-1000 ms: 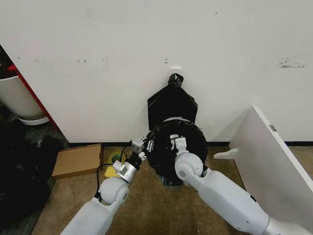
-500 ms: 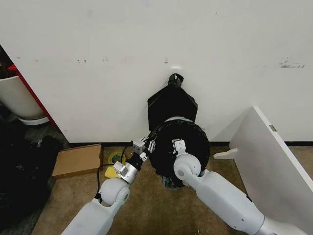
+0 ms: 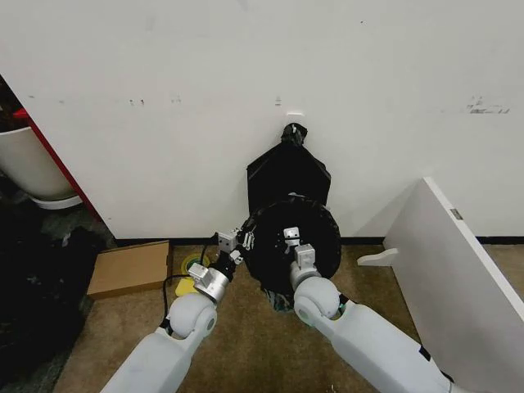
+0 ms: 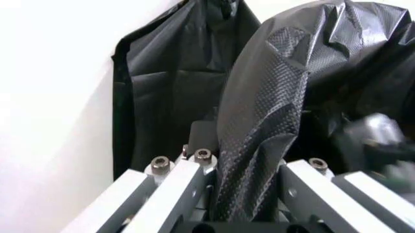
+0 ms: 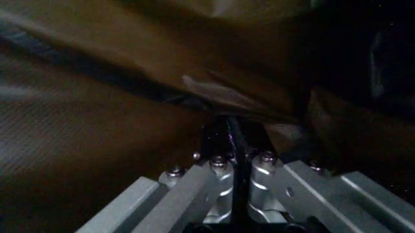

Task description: Place the garbage bag over the trash bin.

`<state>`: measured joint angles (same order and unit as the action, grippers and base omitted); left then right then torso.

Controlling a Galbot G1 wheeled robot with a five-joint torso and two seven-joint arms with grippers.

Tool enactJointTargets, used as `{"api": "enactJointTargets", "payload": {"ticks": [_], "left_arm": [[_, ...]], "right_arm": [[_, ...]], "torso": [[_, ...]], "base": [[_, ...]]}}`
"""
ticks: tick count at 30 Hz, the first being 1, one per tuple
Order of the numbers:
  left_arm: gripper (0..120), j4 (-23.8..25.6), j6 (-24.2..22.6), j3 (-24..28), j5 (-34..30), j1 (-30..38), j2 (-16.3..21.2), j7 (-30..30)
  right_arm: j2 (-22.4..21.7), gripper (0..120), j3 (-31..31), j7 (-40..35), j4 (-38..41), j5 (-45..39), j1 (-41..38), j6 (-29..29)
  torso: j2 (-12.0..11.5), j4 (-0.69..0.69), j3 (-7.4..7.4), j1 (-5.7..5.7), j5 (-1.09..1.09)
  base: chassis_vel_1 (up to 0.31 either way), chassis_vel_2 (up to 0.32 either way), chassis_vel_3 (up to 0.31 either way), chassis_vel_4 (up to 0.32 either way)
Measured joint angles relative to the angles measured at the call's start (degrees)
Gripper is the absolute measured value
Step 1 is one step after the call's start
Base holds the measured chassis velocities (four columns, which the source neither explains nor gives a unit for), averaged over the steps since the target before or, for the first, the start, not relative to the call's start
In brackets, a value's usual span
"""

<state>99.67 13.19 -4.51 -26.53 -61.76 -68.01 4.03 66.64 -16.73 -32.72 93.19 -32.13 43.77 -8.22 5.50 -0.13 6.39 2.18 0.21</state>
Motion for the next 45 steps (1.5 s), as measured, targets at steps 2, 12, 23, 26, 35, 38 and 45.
{"api": "enactJointTargets", "payload": {"ticks": [2, 12, 23, 26, 35, 38, 45], "left_arm": [[3, 0.4, 0.0, 0.0, 0.0, -0.3, 0.1, 0.2], [3, 2.1, 1.5, -0.1, 1.6, -1.7, 0.6, 1.9], [3, -0.6, 0.6, -1.9, 1.5, 0.0, 0.7, -0.3], [3, -1.6, -0.8, -2.1, 0.9, 0.6, 0.5, -1.4], [3, -3.3, -5.7, -2.8, -2.7, 3.0, -0.1, -3.9], [3, -3.6, -7.7, -3.0, -5.3, 3.6, -0.4, -4.7], [3, -2.1, -15.6, -4.0, -13.6, 4.2, -0.3, -8.7]], "right_arm": [[0.4, 0, 0.2, -0.3, -1.1, 0.3, -0.6, 0.2], [3.3, 0, 0.6, -7.5, -3.8, -7.4, -4.3, -8.3], [-1.1, 0, 0.1, -5.7, 4.8, -4.9, -0.2, -6.6], [-3.0, 0, 0.0, -3.9, 8.4, -2.1, 2.9, -5.2], [-8.5, 0, 4.1, 1.8, 19.9, 4.2, 13.8, 2.4], [-9.2, 7, 7.3, 5.5, 21.7, 6.5, 16.7, 9.0], [-10.2, 32, 11.6, 6.9, 26.8, 0.7, 25.1, 13.4]], "torso": [[0.0, 0.00, 0.00, 0.00, 0.00], [0.0, 0.00, 0.00, 0.00, 0.00], [0.0, 0.00, 0.00, 0.00, 0.00], [0.0, 0.00, 0.00, 0.00, 0.00], [0.0, -0.01, 0.00, 0.00, 0.00], [0.0, 0.01, 0.00, 0.00, 0.00], [0.0, 0.00, 0.00, 0.00, 0.01]], "base": [[0.000, 0.000, 0.000, 0.000], [0.000, 0.000, 0.000, 0.000], [0.000, 0.000, 0.000, 0.000], [0.000, 0.000, 0.000, 0.000], [0.000, 0.000, 0.000, 0.000], [0.000, 0.000, 0.000, 0.000], [0.000, 0.000, 0.000, 0.000]]}}
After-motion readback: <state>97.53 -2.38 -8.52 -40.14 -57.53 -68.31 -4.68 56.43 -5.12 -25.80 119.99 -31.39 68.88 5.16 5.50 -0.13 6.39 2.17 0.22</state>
